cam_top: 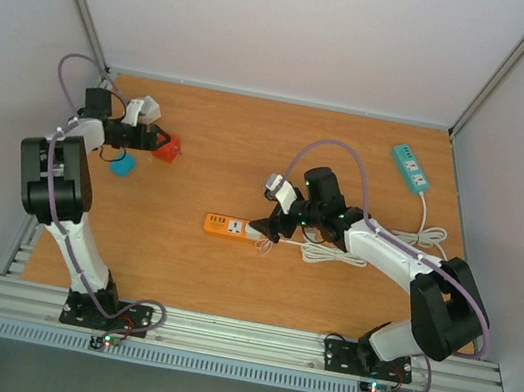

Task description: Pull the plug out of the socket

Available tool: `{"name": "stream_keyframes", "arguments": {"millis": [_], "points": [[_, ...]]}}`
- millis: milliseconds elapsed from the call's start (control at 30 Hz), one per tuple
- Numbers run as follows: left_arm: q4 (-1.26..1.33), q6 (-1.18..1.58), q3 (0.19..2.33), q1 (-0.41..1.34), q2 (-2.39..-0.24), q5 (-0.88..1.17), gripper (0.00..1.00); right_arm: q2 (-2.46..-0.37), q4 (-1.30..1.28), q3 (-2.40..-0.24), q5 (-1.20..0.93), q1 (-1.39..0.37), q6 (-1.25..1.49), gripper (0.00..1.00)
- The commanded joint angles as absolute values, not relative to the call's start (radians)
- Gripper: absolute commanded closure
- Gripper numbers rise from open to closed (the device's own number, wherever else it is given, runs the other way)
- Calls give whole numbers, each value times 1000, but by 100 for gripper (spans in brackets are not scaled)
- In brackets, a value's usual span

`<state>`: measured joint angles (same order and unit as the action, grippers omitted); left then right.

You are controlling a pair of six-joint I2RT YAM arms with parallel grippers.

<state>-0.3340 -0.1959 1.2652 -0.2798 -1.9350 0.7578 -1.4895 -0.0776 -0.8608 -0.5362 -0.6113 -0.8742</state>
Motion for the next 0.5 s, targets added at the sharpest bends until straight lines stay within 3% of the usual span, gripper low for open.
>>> {"name": "stream_keyframes", "arguments": {"millis": [0,233,467], "points": [[-299,-249,1225,-282,-1819,772,15,-1446,-87,-853,-578,-572,-854,6],[-403,-408,1183,-241,-1656,814,16,-1429,-135,-840,-591,-550,-893,9],[-573,-720,1057,-22,-1492,720,23,-1428,-160,-817,-606,-552,-948,11]]}}
